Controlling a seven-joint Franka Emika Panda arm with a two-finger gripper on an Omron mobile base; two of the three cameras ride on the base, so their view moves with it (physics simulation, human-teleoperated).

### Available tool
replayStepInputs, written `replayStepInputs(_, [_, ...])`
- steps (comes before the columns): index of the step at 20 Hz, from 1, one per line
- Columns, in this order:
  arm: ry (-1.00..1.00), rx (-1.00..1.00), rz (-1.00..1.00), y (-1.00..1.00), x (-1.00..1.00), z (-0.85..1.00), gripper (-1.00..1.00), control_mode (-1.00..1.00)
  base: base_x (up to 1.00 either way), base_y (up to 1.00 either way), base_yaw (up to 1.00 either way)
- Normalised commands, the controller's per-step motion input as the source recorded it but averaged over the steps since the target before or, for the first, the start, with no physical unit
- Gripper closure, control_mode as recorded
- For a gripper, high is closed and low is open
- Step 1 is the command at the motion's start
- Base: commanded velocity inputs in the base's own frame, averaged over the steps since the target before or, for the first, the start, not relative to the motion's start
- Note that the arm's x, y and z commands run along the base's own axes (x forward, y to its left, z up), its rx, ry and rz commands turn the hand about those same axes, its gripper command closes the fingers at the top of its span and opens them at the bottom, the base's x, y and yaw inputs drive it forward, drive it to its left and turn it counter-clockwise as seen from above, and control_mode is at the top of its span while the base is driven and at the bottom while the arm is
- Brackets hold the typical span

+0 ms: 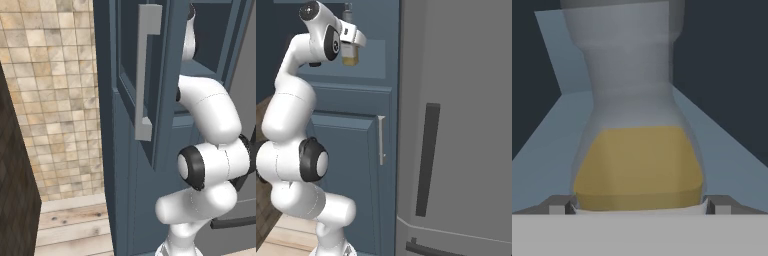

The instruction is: Move the oil and vinegar bottle and shaker from the cabinet to the dining counter.

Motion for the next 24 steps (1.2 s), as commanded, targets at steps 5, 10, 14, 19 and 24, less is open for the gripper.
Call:
replayStepInputs(5, [-0.01, 0.0, 0.0, 0.0, 0.0, 0.0, 1.0, -1.0, 0.0, 0.0, 0.0])
replayStepInputs(10, [-0.01, 0.0, 0.0, -0.01, -0.02, 0.0, 1.0, -1.0, 0.0, 0.0, 0.0])
replayStepInputs(14, [-0.01, 0.0, 0.0, -0.05, -0.18, 0.0, 1.0, -1.0, 0.0, 0.0, 0.0])
replayStepInputs(19, [-0.03, 0.0, 0.0, -0.1, -0.4, -0.05, 1.0, -1.0, 0.0, 0.0, 0.0])
replayStepInputs(24, [-0.02, 0.0, 0.0, -0.13, -0.62, -0.13, 1.0, -1.0, 0.0, 0.0, 0.0])
